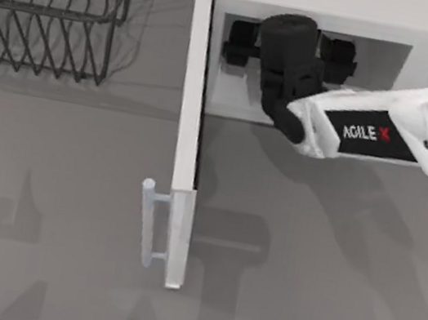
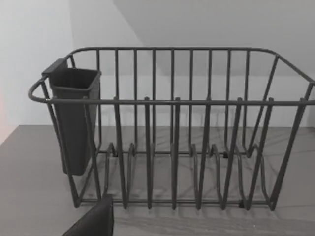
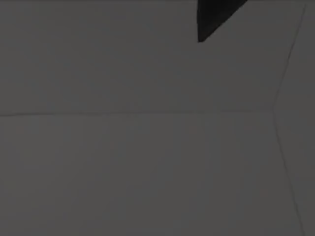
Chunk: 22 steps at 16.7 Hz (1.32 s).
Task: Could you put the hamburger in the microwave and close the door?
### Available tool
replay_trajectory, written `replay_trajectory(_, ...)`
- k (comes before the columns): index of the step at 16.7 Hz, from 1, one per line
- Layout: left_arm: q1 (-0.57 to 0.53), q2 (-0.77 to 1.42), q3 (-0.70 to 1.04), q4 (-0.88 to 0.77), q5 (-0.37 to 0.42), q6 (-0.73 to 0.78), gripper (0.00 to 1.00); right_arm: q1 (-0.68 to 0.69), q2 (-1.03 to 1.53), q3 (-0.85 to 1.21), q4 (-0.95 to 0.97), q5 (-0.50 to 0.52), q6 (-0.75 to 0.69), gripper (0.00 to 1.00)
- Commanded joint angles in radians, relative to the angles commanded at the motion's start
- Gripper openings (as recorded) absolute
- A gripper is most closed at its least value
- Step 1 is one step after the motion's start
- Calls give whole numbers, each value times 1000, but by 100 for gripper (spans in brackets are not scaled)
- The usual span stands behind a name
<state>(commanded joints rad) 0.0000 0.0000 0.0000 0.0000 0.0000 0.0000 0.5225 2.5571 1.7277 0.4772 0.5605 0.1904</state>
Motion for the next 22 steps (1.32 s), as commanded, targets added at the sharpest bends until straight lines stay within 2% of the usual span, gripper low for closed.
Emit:
replay_trajectory(5,0,0,0,0,0,0,100,63,-92,-160,64,51,28,100)
replay_trajectory(14,0,0,0,0,0,0,100,256,-373,-750,269,226,133,100)
replay_trajectory(17,0,0,0,0,0,0,100,291,-423,-830,308,261,149,100)
replay_trajectory(22,0,0,0,0,0,0,100,287,-424,-831,305,262,148,100)
